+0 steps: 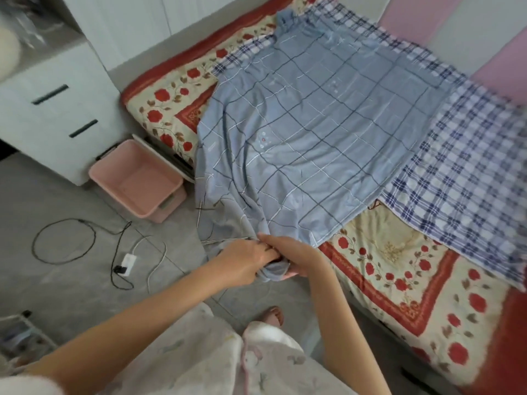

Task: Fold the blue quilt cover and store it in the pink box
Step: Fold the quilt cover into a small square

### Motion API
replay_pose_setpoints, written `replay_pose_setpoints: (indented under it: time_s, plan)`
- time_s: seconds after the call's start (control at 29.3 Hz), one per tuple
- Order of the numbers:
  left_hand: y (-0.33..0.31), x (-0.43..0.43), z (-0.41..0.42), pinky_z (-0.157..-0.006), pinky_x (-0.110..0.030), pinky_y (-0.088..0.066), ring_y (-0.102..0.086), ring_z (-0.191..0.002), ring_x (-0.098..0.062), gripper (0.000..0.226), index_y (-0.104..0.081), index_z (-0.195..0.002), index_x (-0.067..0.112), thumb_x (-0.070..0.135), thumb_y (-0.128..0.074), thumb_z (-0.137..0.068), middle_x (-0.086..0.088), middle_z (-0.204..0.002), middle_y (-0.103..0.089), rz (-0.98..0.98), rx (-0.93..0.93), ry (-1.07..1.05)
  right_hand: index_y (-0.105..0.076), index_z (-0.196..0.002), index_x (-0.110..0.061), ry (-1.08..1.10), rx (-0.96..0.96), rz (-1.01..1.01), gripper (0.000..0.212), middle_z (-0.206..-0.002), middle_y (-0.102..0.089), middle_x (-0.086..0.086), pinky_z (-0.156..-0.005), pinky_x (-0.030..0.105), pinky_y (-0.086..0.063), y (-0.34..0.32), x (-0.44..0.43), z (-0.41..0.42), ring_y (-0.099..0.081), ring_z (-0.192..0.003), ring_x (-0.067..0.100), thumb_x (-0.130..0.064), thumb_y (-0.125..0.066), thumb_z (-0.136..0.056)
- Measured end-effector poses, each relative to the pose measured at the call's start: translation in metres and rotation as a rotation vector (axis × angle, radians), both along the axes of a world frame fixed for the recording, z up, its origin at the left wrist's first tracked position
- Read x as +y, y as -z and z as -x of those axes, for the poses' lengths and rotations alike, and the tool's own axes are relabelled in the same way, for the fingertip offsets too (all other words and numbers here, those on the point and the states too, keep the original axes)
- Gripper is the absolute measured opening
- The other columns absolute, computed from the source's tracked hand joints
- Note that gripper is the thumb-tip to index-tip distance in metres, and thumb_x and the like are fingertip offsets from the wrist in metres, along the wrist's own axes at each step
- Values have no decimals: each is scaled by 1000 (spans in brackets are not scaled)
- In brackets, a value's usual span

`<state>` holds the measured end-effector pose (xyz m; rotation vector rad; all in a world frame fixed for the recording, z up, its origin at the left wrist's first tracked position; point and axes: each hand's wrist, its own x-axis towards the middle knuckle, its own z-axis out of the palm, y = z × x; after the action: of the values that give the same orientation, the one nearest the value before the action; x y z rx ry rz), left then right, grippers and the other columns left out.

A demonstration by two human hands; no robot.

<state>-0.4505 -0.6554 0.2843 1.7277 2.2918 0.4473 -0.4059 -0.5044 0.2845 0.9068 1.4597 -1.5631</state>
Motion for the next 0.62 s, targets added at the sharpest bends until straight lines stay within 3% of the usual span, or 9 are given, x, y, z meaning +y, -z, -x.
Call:
replay_pose_setpoints:
  time_s: [0.14,0.21,0.27,0.34,0.41,0.51,0.55,0.62]
  plan:
    - [8,-24,30,-41,-19,-32,-61,-56,-17,52,-63,-92,18,1,-83,-47,2,-68,-62,-81,-41,130,-67,-96,-14,142,-43,-15,55,-84,-68,6,-63,31,-57,-7,-23,8,-64,-70,19,-65,-65,-75]
    - [6,-36,38,-43,-19,-29,-60,-58,-18,54,-55,-94,18,0,-79,-49,2,-69,-60,-143,-63,124,-65,-103,-16,215,21,-57,41,-85,-67,5,-58,29,-55,-13,-39,12,-63,-65,16,-53,-61,-86]
    - [6,-55,56,-48,-21,-31,-59,-64,-21,52,-50,-100,18,-1,-72,-57,-1,-76,-60,-198,-198,99,-63,-114,-21,311,117,-223,24,-97,-68,7,-71,35,-58,-18,-62,27,-66,-77,20,-31,-59,-92]
    - [3,-77,78,-57,-24,-35,-56,-78,-19,54,-47,-113,23,0,-67,-68,1,-93,-58,-234,-393,-39,-61,-122,-19,331,256,-470,31,-109,-66,10,-88,38,-54,-28,-85,45,-65,-98,25,-12,-55,-92]
    - [1,-93,104,-70,-25,-44,-54,-92,-15,68,-39,-125,30,7,-72,-70,2,-116,-47,-274,-540,-172,-61,-122,-15,325,390,-655,32,-114,-64,6,-91,33,-51,-44,-104,62,-62,-104,21,-4,-54,-92]
    - [0,-99,132,-86,-25,-49,-54,-102,-12,86,-38,-139,19,23,-81,-65,-5,-136,-32,-252,-645,-279,-65,-111,-18,294,531,-756,27,-111,-65,-3,-88,26,-51,-61,-118,74,-61,-102,11,-3,-51,-94]
    - [-1,-98,143,-86,-29,-50,-56,-100,-12,77,-46,-133,16,30,-78,-65,-5,-131,-42,-226,-673,-251,-66,-106,-20,314,568,-774,26,-108,-66,-5,-87,22,-51,-68,-124,79,-61,-101,8,-3,-51,-94]
    - [-7,-95,154,-69,-33,-51,-59,-81,-12,45,-57,-103,17,41,-68,-66,3,-95,-61,-178,-679,-225,-65,-99,-24,375,634,-808,28,-101,-67,-10,-83,15,-48,-76,-130,87,-60,-98,2,-1,-49,-93]
